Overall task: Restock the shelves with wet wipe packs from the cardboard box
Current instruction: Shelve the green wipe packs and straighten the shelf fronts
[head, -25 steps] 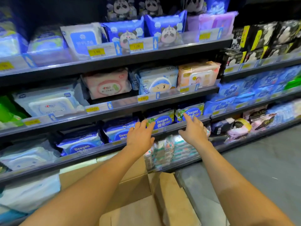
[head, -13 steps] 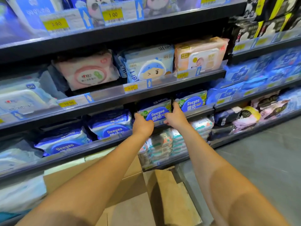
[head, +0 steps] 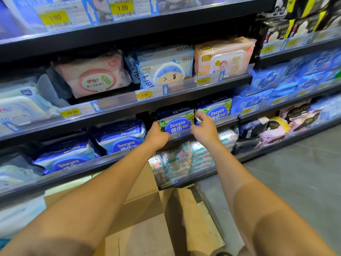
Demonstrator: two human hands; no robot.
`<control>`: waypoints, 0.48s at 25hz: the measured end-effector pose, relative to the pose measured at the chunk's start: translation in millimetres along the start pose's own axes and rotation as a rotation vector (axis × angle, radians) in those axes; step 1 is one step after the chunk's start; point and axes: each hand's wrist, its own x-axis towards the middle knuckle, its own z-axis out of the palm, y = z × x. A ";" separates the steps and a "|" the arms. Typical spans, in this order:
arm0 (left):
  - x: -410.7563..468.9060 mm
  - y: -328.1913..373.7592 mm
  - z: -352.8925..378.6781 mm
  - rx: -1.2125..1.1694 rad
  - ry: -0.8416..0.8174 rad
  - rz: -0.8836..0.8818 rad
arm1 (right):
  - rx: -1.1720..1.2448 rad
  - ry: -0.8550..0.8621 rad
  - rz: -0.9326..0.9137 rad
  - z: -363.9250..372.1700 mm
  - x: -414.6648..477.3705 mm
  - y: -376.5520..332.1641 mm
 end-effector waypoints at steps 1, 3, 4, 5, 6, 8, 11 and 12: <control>3.8 -2.7 0.1 -0.021 -0.004 0.004 | -0.059 0.103 -0.017 -1.0 1.0 3.4; 6.8 -5.3 0.9 -0.074 -0.018 0.016 | -0.194 0.232 0.005 -4.0 5.1 9.3; 7.6 -6.4 1.4 -0.087 -0.027 0.019 | -0.238 0.239 0.024 -4.6 8.1 11.5; 7.3 -6.9 2.0 -0.096 -0.034 0.018 | -0.247 0.214 0.038 -4.3 10.2 12.4; 6.3 -6.6 2.7 -0.109 -0.047 0.017 | -0.223 0.178 0.038 -2.4 12.2 14.0; 6.3 -6.4 5.3 -0.127 -0.061 0.016 | -0.165 0.127 0.014 1.3 13.7 17.5; 12.0 -8.5 8.0 -0.121 -0.044 0.023 | -0.187 0.117 0.002 2.9 17.2 22.0; 14.7 -10.0 8.2 -0.123 -0.035 0.018 | -0.199 0.117 0.007 3.4 18.2 22.1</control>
